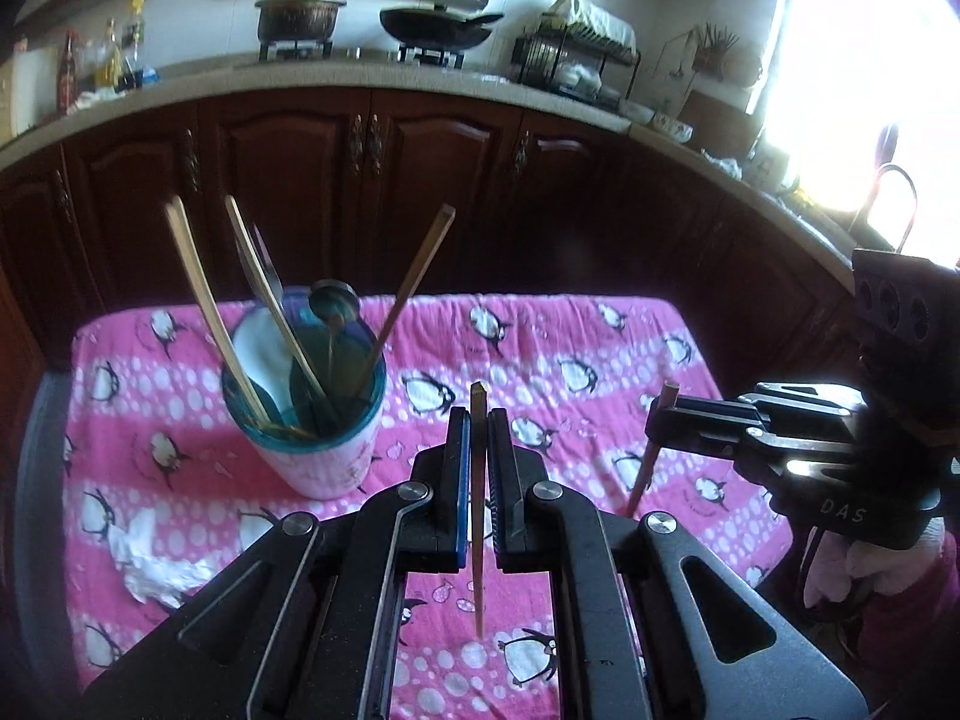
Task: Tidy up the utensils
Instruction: 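Lift the held chopsticks with both tools and carry them over the cup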
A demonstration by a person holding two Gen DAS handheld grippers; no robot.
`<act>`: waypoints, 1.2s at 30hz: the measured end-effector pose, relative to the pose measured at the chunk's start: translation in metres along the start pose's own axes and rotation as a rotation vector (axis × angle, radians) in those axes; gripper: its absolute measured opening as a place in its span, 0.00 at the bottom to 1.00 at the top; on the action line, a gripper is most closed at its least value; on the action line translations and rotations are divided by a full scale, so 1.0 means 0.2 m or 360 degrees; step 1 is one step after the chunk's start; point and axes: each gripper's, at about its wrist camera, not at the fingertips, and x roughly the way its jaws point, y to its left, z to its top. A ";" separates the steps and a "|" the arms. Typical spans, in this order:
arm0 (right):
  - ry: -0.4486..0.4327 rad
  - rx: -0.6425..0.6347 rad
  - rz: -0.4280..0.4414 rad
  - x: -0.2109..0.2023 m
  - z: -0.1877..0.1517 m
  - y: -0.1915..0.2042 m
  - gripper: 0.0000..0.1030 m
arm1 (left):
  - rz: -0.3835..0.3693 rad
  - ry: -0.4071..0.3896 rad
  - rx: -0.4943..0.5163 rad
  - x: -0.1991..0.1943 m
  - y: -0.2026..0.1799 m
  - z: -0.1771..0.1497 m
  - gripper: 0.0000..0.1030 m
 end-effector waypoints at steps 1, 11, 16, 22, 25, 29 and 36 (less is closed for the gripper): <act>-0.0013 -0.0017 0.0001 -0.01 0.01 0.02 0.07 | 0.0002 -0.0015 0.0001 -0.02 0.00 0.01 0.04; -0.0098 -0.0082 0.0011 -0.06 0.16 0.10 0.07 | 0.0065 -0.0134 -0.0037 -0.18 0.05 0.11 0.04; -0.0143 -0.0148 0.0020 -0.08 0.27 0.16 0.07 | 0.0083 -0.0199 -0.0077 -0.27 0.11 0.17 0.04; -0.0196 -0.0192 0.0032 -0.10 0.39 0.21 0.07 | 0.0129 -0.0293 -0.0104 -0.37 0.18 0.28 0.04; -0.0217 -0.0206 0.0038 -0.09 0.43 0.23 0.07 | 0.0143 -0.0326 -0.0129 -0.41 0.22 0.32 0.04; -0.0196 -0.0179 0.0055 -0.03 0.43 0.20 0.07 | 0.0146 -0.0327 -0.0159 -0.39 0.27 0.31 0.04; -0.0009 -0.0050 0.0098 0.21 0.29 0.04 0.17 | 0.0144 -0.0260 -0.0200 -0.32 0.32 0.26 0.04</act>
